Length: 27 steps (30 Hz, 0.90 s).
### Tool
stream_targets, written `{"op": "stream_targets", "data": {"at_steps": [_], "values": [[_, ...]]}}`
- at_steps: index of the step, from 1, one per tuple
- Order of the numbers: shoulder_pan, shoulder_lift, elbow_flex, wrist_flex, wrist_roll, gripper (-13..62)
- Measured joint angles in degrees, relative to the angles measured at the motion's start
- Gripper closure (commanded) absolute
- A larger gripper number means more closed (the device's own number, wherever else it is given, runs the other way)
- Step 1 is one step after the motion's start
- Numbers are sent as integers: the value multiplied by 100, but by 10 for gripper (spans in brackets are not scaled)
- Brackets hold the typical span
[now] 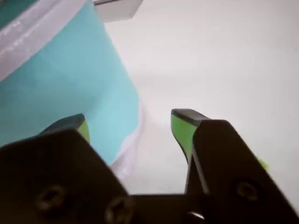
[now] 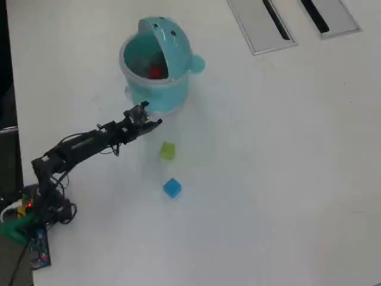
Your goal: Grasp RGB lego blocks and put them in the bin one by one.
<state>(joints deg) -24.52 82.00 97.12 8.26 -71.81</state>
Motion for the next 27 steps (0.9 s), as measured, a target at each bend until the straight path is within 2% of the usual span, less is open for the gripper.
{"op": "stream_targets", "data": {"at_steps": [8,14,20,27], "values": [[79,-26,-237,782,35,205],[211,-26,-237,1494,-88,175],[712,-299,-246,1775,-1696,163],[958,-633,-448,1775,-2760,158]]}}
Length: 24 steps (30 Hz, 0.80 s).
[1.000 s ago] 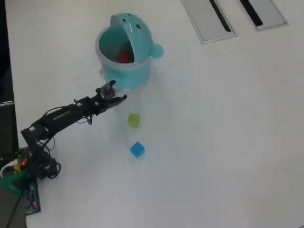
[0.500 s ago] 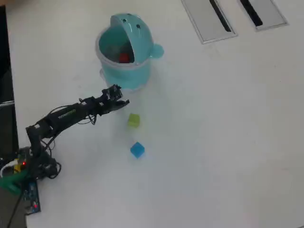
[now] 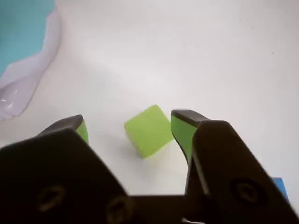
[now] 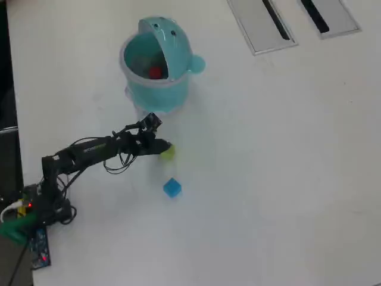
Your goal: Grasp RGB lego blocks and put them in the bin one by one.
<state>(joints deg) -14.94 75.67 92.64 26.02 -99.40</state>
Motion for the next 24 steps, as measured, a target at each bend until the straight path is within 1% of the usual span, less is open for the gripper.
{"op": "stream_targets", "data": {"at_steps": [6,12,15,24], "values": [[18,-97,-299,0,-369,152],[26,-132,-299,0,-1169,150],[62,-448,-290,-79,-1529,152],[123,-861,-343,-185,-2127,162]]}}
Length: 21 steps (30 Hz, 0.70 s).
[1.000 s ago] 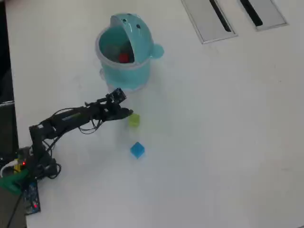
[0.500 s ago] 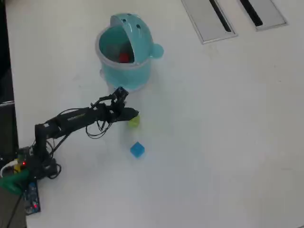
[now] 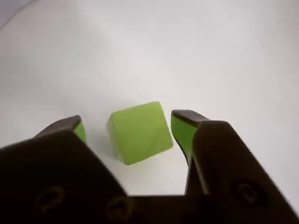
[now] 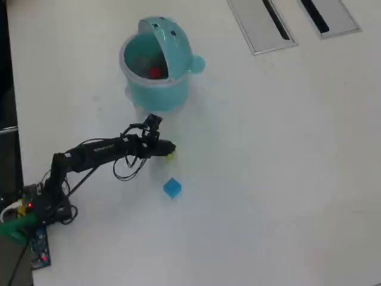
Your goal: Grasp RGB lego blocks and put them in the bin one by one.
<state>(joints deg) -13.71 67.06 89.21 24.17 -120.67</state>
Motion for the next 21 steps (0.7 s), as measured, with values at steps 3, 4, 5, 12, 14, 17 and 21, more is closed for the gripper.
{"op": "stream_targets", "data": {"at_steps": [3,4,5,12,14,17,21], "values": [[70,-158,-53,-132,-123,163],[105,-290,-167,-141,-211,163],[105,-299,-176,-141,-220,177],[193,-536,-281,-141,-703,189],[211,-563,-281,-141,-817,205],[202,-563,-281,-141,-976,257],[202,-563,-299,-141,-1266,330]]}}
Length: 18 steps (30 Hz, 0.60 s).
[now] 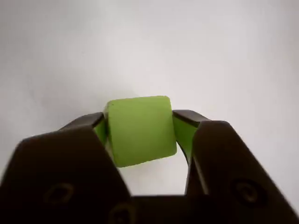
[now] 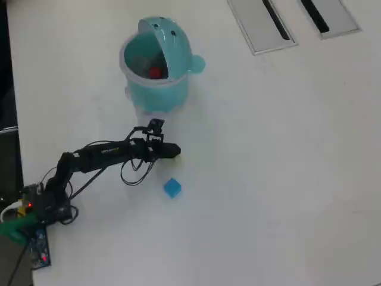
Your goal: Grasp RGB lego blocks and put them in the bin one by one.
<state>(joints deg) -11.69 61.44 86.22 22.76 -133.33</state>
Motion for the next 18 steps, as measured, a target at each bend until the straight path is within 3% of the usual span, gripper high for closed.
{"op": "stream_targets", "data": {"at_steps": [18], "values": [[-132,940,334,44,536,328]]}}
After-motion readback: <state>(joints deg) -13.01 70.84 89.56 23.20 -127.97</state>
